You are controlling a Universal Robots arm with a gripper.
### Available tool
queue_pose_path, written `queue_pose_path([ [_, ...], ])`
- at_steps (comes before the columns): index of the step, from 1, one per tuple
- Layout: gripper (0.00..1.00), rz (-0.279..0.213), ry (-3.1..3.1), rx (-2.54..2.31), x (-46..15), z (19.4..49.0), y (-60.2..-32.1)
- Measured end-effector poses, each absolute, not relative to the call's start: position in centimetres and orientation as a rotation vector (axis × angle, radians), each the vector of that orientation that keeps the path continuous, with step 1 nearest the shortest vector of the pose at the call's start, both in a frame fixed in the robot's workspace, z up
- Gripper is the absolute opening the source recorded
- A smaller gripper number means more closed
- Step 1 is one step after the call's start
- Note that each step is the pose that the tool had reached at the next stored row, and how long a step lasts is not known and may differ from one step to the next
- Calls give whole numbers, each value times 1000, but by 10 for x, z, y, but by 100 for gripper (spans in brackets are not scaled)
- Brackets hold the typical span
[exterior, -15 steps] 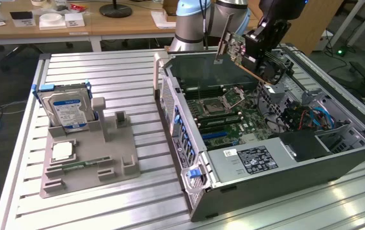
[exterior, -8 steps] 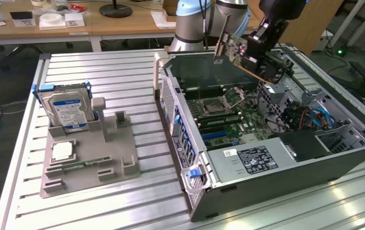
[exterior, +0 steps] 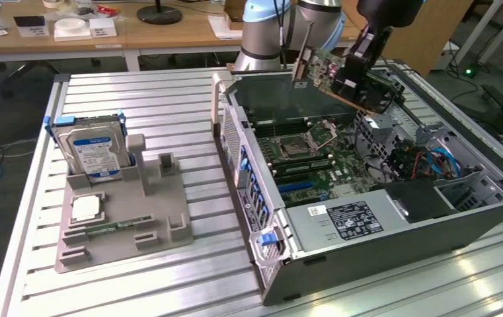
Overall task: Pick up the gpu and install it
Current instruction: 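Insert the gpu into the slot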
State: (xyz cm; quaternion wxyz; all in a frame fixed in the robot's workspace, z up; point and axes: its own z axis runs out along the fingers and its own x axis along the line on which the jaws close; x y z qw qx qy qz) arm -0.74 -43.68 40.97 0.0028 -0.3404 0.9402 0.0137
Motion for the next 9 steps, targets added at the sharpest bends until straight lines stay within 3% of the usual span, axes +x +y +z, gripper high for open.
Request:
queue_pose_path([
  [9, 28, 44, 2861, -1289, -7, 410, -437],
])
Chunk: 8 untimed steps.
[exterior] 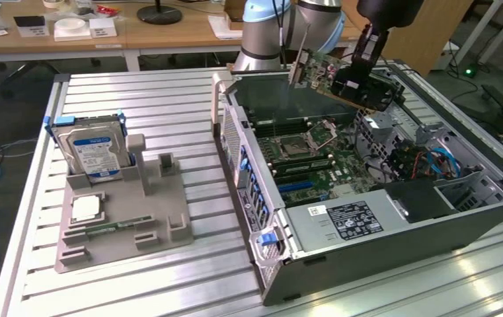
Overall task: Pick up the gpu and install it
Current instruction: 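Insert the gpu into the slot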
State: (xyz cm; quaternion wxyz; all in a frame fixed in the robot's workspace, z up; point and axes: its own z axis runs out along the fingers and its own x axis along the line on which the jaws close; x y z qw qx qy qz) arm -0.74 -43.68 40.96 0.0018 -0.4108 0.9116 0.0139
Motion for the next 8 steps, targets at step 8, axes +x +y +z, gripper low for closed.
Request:
queue_pose_path([
  [8, 28, 44, 2772, -1474, -7, 410, -437],
])
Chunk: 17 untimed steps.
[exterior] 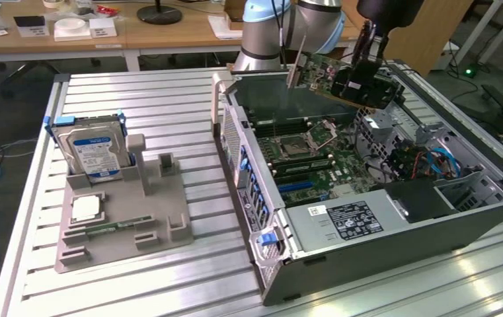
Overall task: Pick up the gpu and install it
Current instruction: 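Insert the gpu into the slot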
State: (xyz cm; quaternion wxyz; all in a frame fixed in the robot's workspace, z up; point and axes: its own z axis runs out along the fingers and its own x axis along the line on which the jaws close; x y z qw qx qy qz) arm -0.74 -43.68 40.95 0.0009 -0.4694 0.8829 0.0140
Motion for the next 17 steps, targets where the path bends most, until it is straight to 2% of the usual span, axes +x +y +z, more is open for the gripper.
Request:
queue_pose_path([
  [17, 28, 44, 2559, -1825, -7, 409, -437],
])
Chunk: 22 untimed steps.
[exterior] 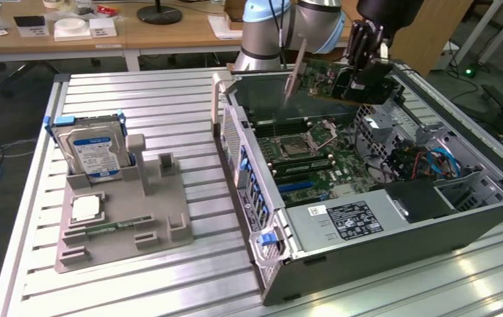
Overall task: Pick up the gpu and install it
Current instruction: 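Insert the gpu into the slot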
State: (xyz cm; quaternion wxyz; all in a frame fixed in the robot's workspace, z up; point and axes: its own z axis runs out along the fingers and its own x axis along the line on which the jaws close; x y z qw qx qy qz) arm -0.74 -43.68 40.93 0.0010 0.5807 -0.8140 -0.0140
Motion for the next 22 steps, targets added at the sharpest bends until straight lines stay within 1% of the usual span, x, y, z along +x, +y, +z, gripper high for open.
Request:
queue_pose_path([
  [11, 28, -43, -2387, 2036, -7, 409, -437],
  [19, 28, -14, -2352, 2107, -7, 405, -437],
  [22, 28, -15, -2327, 2135, -7, 404, -437],
])
